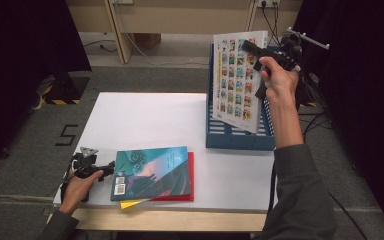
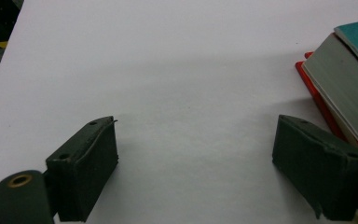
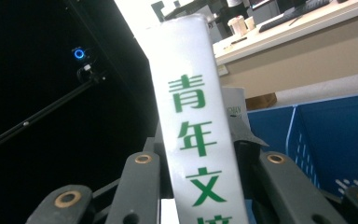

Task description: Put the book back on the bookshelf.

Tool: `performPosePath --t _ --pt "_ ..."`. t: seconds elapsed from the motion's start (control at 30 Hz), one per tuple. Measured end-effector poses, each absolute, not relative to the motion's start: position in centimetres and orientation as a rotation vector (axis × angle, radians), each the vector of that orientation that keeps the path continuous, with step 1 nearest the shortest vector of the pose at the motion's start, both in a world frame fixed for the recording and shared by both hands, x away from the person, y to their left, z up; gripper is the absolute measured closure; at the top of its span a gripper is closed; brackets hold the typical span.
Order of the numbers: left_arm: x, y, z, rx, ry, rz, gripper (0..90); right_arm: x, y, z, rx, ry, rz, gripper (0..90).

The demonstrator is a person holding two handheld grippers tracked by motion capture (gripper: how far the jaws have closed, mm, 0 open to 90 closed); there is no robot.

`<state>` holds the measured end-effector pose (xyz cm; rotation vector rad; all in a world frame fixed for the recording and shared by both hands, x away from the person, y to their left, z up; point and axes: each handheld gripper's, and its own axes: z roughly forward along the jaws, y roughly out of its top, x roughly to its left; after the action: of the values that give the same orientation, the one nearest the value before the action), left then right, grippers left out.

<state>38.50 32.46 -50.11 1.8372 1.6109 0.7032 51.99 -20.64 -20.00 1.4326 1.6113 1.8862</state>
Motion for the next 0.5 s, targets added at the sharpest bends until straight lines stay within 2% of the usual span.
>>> performPosePath --t 0.5 --pt "38.5 32.5 -50.1 1.837 1.608 0.698 13.2 57.1 -19.6 -21.3 1.509 1.536 1.822 70.6"
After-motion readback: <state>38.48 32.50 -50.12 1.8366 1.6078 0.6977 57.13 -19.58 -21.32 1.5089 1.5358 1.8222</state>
